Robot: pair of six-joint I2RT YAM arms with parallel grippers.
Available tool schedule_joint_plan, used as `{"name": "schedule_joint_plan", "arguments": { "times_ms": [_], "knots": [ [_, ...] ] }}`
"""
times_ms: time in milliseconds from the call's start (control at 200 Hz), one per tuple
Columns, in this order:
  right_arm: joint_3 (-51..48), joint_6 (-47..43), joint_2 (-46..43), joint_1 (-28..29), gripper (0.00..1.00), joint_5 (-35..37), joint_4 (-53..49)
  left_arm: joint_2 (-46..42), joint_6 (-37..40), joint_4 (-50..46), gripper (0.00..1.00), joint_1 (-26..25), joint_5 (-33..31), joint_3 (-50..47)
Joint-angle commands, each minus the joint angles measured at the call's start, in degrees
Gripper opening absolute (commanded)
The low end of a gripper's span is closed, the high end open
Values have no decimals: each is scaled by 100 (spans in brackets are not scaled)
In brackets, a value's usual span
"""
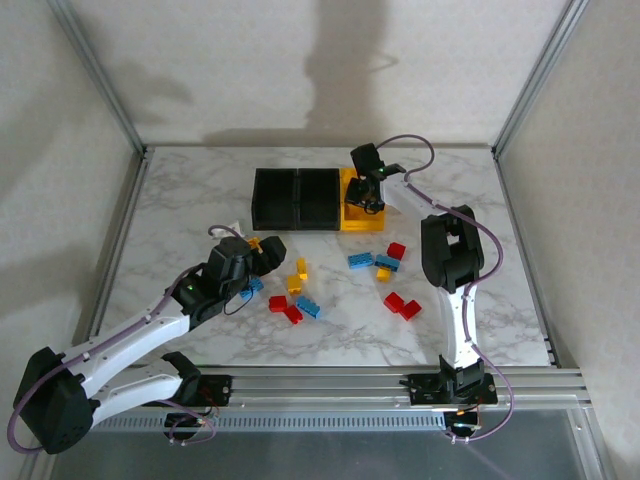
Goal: Sort the legos into containers by color
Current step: Place the lego in the container, then pick up the lego from the middle-left of the table.
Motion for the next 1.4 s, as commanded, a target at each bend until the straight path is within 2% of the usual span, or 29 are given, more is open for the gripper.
{"name": "schedule_joint_plan", "arguments": {
  "times_ms": [0,220,446,846,1086,1397],
  "knots": [
    [-86,-29,-587,72,49,90,-42,-80,-165,-276,79,91,-204,-1],
    [-825,-82,-1680,268,52,224,205,189,-263,-636,74,219,-186,159],
    [-2204,-82,-3081,406,52,43,595,949,-55,-1150,72,258,-132,546],
    [-4674,-171,-5133,603,52,-1144,1393,1299,-22,-1595,70,-30,462,357],
    [-5074,-99,-5439,777,54,-1220,1447,1888,70,-1958,68,-330,575,519],
    [-5334,23,-5498,840,55,-1090,1426,2517,74,-1933,72,-749,496,613]
  ]
}}
